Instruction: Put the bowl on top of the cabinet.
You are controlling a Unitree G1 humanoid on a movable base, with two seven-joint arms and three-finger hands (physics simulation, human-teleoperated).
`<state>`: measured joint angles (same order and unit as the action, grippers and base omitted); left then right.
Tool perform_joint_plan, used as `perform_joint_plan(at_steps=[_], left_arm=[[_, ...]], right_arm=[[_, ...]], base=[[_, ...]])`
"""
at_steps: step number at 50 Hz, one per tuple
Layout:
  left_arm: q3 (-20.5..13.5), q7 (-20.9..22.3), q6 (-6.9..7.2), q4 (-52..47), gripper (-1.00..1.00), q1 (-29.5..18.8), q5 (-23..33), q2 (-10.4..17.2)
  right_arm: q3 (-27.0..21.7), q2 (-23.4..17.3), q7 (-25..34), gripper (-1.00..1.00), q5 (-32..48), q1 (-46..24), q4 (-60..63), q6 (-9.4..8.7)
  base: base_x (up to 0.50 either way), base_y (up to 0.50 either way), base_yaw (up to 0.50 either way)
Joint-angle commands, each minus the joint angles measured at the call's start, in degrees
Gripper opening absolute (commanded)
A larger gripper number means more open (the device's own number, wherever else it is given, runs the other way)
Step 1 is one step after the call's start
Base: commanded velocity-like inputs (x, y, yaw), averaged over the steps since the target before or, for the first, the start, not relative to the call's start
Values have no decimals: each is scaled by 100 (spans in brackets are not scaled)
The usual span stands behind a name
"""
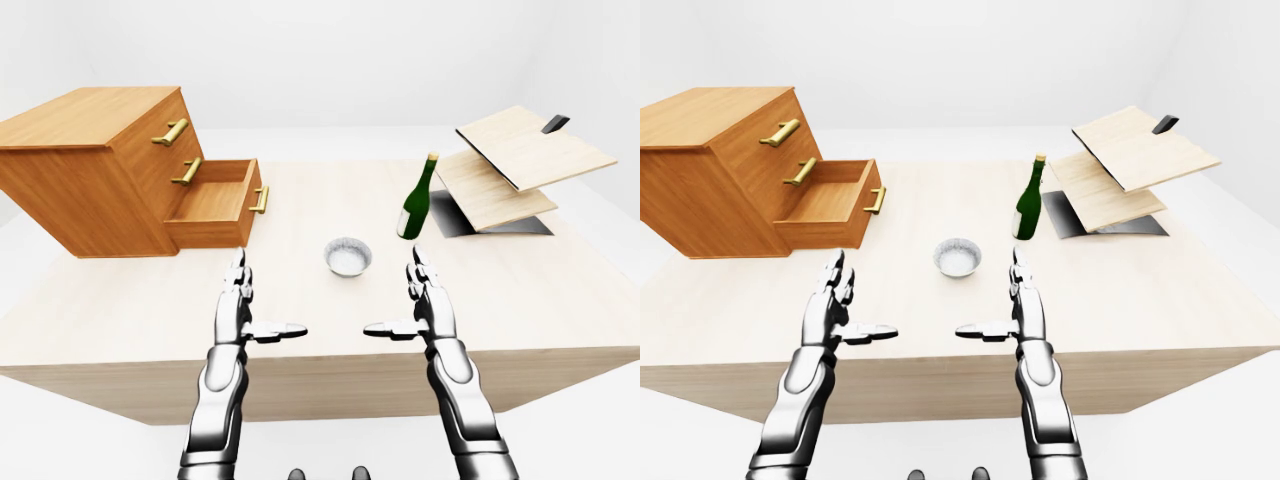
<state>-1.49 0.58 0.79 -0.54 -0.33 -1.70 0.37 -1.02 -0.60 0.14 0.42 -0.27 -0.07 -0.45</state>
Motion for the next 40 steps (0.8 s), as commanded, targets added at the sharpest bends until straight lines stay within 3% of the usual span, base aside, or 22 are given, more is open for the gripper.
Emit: perform_joint_plan(at_steps=[1,8,11,16,24,35,40], left_arm=[[-291,21,150,-78,100,-126,-365,104],[-291,58,274,-356,100,-45,-429,121],[-341,82,421,-780,100,39,-536,139],[-473,101,421,-1344,100,100,-689,166],[-1091,-119,421,-2425,100,-87,-1427,318],[-1574,-495,421,-2663,100,-347,-2220,495],[-1798,-718,421,-2750,100,-467,-2586,708]], right_arm=[[-227,-124,25,98,76,-9,57,-109],[-296,-144,45,97,94,84,329,-259],[-291,-133,54,97,134,196,644,-431],[-276,-104,79,97,210,342,1134,-455],[-242,-44,85,98,294,513,1695,-455],[-302,-59,117,98,261,485,1651,-455],[-314,-57,124,98,253,493,1681,-455]], base=[[0,0,0],[0,0,0],[0,0,0],[0,0,0],[0,0,0],[0,0,0],[0,0,0]])
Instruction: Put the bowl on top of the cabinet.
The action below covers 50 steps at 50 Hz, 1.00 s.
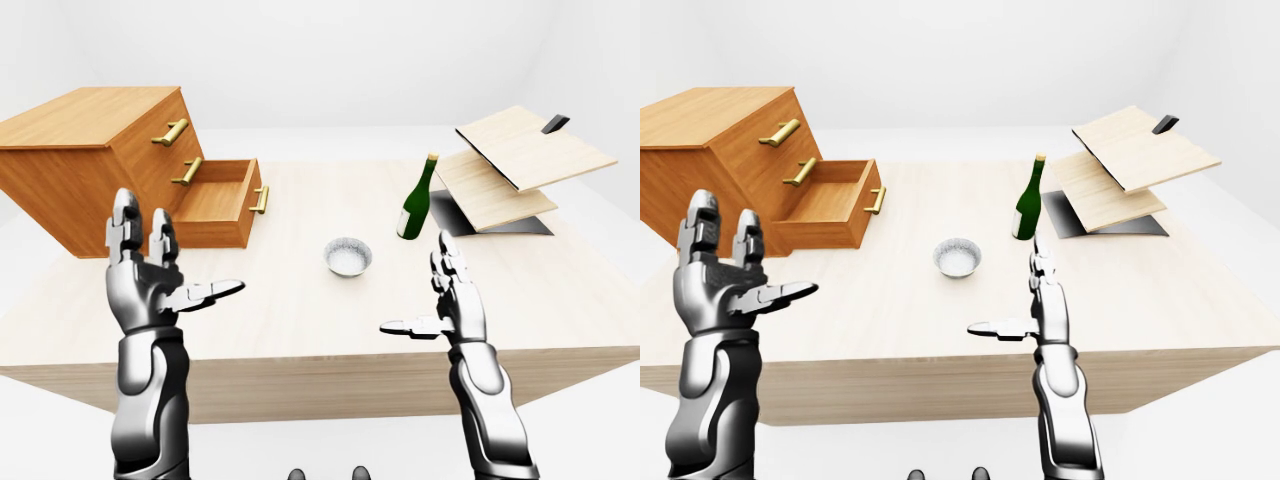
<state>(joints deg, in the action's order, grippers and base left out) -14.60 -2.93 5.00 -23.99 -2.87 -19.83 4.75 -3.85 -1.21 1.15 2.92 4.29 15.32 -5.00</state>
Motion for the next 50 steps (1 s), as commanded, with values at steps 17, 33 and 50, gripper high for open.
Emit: perform_joint_plan(at_steps=[17,33,50], left_arm=[[-1205,-743,0,-1570,100,-130,-1594,626],[-1995,-1362,0,-2458,100,20,-3045,1032],[-2413,-1853,0,-3008,100,158,-3879,1370]], right_arm=[[-31,6,10,98,0,27,105,0],[6,7,57,98,-3,67,176,0],[89,-66,230,97,282,100,166,0]], base=[[0,0,0],[0,0,0],[0,0,0]])
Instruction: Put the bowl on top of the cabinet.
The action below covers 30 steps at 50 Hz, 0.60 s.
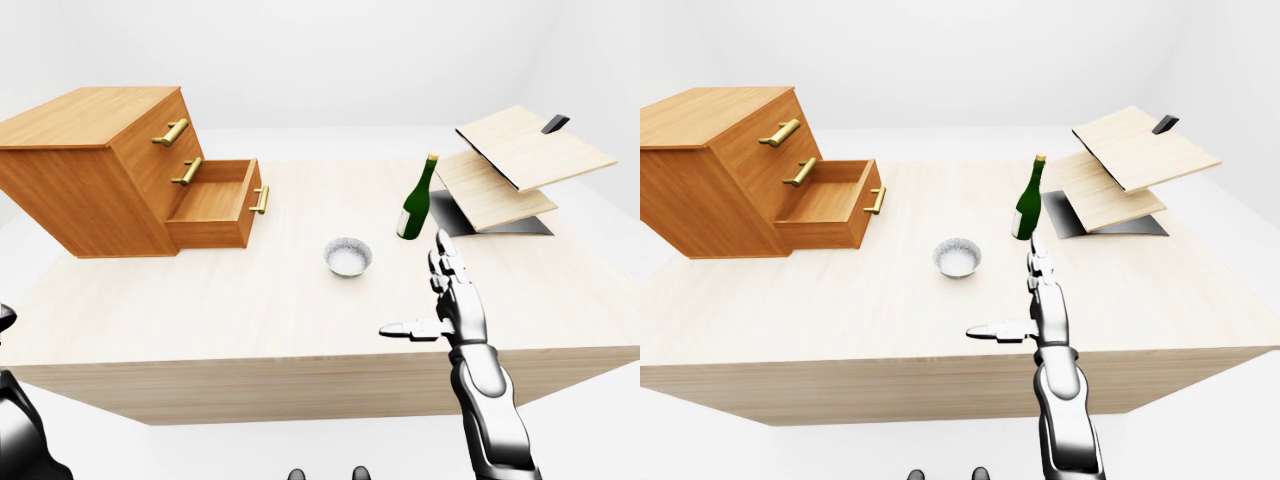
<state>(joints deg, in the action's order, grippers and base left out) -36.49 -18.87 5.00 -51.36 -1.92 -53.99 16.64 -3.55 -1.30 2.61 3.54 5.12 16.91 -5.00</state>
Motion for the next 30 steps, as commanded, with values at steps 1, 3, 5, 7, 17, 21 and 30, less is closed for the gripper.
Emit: perform_joint_plan(at_steps=[1,3,5,7,17,21,30], left_arm=[[-228,-264,0,-278,100,68,-475,183],[-234,-278,0,-308,100,81,-505,186],[-229,-277,0,-321,100,91,-501,182],[-229,-275,0,-313,100,90,-504,180],[-228,-209,0,-289,100,122,-496,151],[-231,-194,0,-302,100,135,-481,143],[-240,-206,0,-329,100,136,-495,154]], right_arm=[[52,-39,94,98,217,17,-2,0],[65,-45,97,97,306,22,17,0],[83,-23,110,97,339,21,48,0],[84,-1,119,97,319,27,100,0],[128,27,117,98,335,92,310,0],[142,29,115,97,351,108,390,0],[119,18,124,97,335,92,338,0]], base=[[0,0,0],[0,25,0],[0,50,0],[0,50,0],[0,50,0],[0,50,0],[0,50,0]])
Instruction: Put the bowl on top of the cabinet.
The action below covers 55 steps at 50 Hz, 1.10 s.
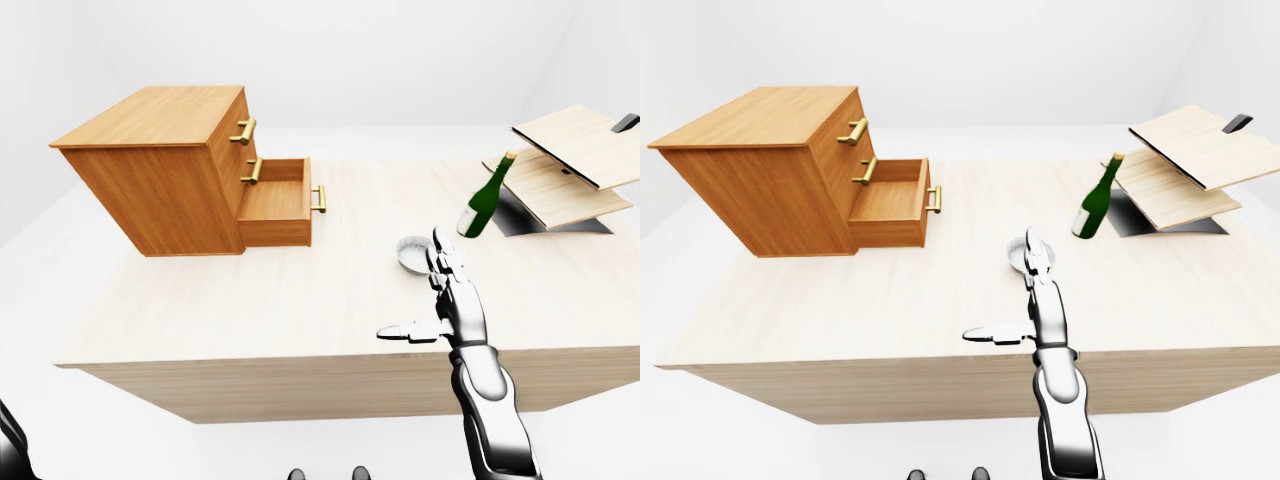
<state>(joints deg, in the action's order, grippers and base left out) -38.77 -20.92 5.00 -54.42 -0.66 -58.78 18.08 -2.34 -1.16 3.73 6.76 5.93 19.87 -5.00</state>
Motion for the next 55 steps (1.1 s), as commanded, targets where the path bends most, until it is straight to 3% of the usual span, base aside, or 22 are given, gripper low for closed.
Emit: perform_joint_plan(at_steps=[1,28,34,38,45,55], left_arm=[[-14,-7,0,-21,100,6,-24,12],[97,218,0,-39,100,66,247,-180],[64,122,0,-135,100,77,125,-133],[18,62,0,-190,100,81,28,-97],[133,249,0,-112,100,116,256,-218],[21,143,0,-211,100,125,59,-160]], right_arm=[[-8,6,11,97,7,10,38,0],[-53,10,-45,97,-23,-56,-72,0],[-176,46,-198,97,-194,-145,-189,0],[-121,41,5,97,-466,-16,73,0],[-117,12,-18,98,-359,35,183,0],[-93,28,-43,97,-343,30,191,0]], base=[[0,50,0],[0,50,0],[0,0,0],[6,0,0],[49,-10,0],[50,-10,0]])
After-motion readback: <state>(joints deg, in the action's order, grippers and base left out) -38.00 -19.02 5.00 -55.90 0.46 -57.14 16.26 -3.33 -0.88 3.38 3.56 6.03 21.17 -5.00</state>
